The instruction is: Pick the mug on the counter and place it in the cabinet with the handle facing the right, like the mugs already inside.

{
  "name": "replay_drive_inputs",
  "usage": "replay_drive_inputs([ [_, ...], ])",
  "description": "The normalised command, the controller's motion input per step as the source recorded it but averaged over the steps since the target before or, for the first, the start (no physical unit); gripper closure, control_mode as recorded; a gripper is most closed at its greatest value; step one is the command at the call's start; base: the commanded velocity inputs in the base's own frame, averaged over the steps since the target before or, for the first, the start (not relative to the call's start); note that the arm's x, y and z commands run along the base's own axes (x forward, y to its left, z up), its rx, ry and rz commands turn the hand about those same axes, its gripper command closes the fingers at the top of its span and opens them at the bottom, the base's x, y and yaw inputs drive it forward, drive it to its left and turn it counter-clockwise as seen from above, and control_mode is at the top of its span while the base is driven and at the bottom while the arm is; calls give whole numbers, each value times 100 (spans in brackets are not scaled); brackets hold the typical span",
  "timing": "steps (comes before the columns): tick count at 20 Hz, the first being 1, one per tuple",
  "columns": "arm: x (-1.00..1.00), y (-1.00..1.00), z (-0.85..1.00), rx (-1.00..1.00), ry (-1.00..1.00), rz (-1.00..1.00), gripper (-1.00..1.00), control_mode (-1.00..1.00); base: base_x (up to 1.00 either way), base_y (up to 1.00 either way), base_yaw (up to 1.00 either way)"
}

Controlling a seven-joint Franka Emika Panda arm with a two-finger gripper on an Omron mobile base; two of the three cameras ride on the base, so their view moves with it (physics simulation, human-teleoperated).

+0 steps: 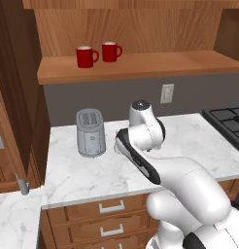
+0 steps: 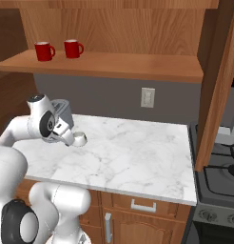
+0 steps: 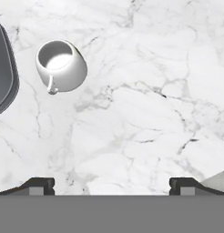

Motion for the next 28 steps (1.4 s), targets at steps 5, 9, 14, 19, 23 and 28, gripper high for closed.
replay_drive_inputs([
  [5,31,16,-23,0,0,0,-100,-100,0,0,0],
  [9,29,15,-21,0,0,0,-100,-100,0,0,0],
  [14,27,10,-20,0,0,0,-100,-100,0,0,0],
  [19,23,5,-19,0,0,0,-100,-100,0,0,0],
  [23,22,4,-17,0,0,0,-100,-100,0,0,0],
  [28,19,4,-15,0,0,0,-100,-100,0,0,0],
])
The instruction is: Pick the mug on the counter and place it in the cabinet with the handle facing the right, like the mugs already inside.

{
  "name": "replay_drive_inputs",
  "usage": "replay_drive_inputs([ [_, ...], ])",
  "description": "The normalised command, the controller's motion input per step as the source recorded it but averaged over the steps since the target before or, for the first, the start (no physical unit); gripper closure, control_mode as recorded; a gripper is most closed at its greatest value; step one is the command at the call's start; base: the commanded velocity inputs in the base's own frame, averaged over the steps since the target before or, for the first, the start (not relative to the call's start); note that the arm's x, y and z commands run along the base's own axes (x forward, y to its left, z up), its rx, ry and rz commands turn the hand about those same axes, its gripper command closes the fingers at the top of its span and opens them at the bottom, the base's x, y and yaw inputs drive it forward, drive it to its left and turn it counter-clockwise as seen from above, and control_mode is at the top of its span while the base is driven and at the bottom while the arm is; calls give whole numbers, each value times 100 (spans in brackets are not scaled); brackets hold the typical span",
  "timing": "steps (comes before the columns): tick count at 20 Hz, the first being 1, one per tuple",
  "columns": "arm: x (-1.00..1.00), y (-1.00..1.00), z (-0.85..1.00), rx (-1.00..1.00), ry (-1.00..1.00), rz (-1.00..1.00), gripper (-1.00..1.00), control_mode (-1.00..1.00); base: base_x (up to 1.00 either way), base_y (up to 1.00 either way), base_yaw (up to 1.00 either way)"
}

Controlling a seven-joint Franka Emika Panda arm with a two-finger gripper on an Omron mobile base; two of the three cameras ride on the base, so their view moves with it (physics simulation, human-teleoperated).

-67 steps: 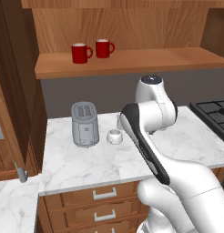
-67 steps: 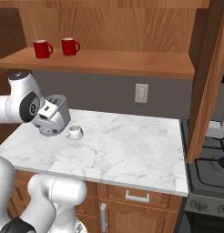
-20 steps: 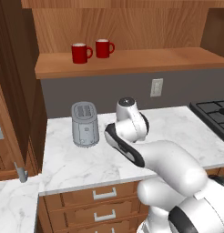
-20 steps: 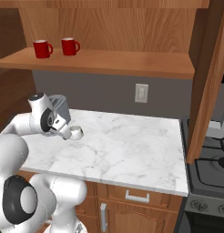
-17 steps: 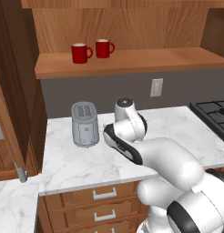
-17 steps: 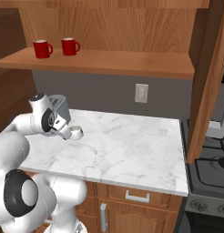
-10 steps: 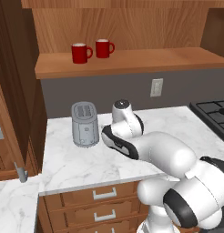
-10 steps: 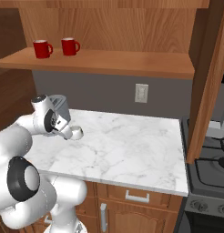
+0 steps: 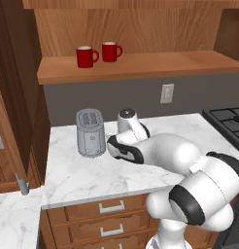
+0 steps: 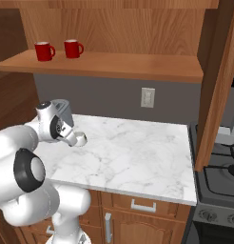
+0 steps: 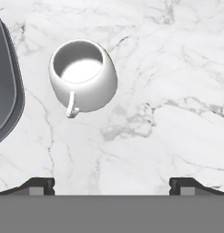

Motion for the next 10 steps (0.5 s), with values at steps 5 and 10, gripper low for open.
replay_drive_inputs([
  [5,17,6,-13,0,0,0,-100,-100,0,0,0],
  [10,15,4,-14,0,0,0,-100,-100,0,0,0],
])
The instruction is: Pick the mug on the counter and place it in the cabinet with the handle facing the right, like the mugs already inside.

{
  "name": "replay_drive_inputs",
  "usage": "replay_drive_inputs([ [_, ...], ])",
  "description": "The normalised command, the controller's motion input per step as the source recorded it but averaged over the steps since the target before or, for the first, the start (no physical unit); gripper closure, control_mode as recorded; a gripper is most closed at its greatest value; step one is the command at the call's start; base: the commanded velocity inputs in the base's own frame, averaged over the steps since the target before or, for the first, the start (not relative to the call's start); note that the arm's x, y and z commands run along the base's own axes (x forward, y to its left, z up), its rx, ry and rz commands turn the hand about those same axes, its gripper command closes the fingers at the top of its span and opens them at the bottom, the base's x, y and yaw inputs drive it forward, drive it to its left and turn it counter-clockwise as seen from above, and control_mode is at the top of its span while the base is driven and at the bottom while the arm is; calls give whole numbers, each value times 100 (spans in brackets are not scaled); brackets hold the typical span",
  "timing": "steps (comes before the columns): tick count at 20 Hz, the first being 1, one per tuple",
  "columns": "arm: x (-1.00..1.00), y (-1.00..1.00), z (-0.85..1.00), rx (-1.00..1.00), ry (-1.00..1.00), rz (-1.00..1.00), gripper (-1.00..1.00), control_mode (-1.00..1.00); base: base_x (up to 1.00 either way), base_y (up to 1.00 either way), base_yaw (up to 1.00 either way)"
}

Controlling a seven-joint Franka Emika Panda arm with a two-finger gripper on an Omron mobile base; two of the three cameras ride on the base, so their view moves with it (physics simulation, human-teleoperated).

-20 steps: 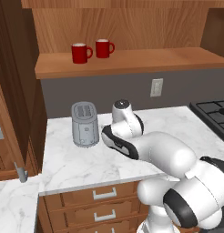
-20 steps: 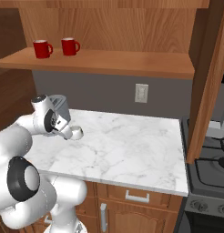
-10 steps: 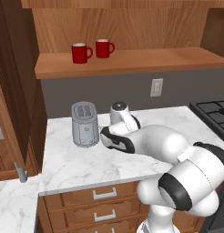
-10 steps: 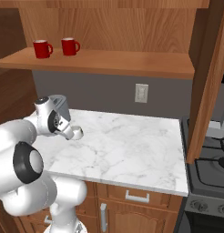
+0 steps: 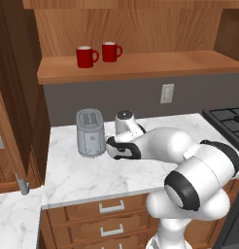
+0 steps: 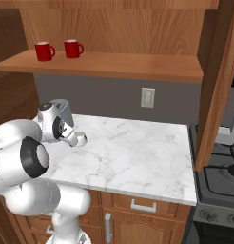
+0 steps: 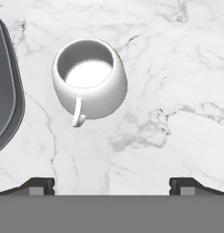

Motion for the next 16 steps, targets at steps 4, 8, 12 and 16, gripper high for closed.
replay_drive_inputs([
  [4,14,5,-14,0,0,0,-100,-100,0,0,0],
  [8,15,5,-13,0,0,0,-100,-100,0,0,0],
  [12,14,6,-12,0,0,0,-100,-100,0,0,0],
  [16,15,5,-9,0,0,0,-100,-100,0,0,0],
])
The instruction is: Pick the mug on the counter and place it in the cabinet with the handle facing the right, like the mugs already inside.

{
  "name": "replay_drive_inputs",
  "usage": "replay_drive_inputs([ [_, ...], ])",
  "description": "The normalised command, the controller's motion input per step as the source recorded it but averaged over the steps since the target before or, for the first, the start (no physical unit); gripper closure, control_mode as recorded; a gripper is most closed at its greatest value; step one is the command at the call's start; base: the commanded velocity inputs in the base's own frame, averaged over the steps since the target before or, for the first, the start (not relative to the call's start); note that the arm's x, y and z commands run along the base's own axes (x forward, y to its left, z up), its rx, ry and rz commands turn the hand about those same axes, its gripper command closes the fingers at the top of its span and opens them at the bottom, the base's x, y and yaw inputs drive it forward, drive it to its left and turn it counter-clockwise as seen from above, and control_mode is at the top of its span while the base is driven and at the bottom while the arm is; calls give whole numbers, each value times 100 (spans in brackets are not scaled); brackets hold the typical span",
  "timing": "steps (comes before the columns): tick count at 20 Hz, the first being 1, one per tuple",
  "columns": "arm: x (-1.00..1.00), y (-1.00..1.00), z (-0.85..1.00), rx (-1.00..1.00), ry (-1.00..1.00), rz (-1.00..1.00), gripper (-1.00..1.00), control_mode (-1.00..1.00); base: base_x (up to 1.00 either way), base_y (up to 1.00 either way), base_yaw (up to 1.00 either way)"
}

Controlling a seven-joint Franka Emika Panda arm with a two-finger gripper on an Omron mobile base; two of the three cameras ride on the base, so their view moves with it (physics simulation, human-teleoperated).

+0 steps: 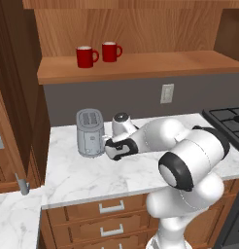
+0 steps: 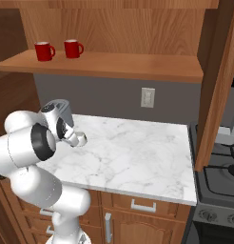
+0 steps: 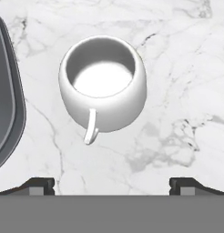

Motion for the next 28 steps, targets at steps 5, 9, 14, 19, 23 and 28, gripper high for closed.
replay_drive_inputs([
  [5,17,0,-8,0,0,0,-100,-100,0,0,0],
  [9,22,0,-10,0,0,0,-100,-100,0,0,0],
  [14,21,1,-11,0,0,0,-100,-100,0,0,0],
  [19,13,8,-10,0,0,0,-100,-100,0,0,0],
  [23,8,8,-9,0,0,0,-100,-100,0,0,0],
  [28,6,7,-8,0,0,0,-100,-100,0,0,0],
])
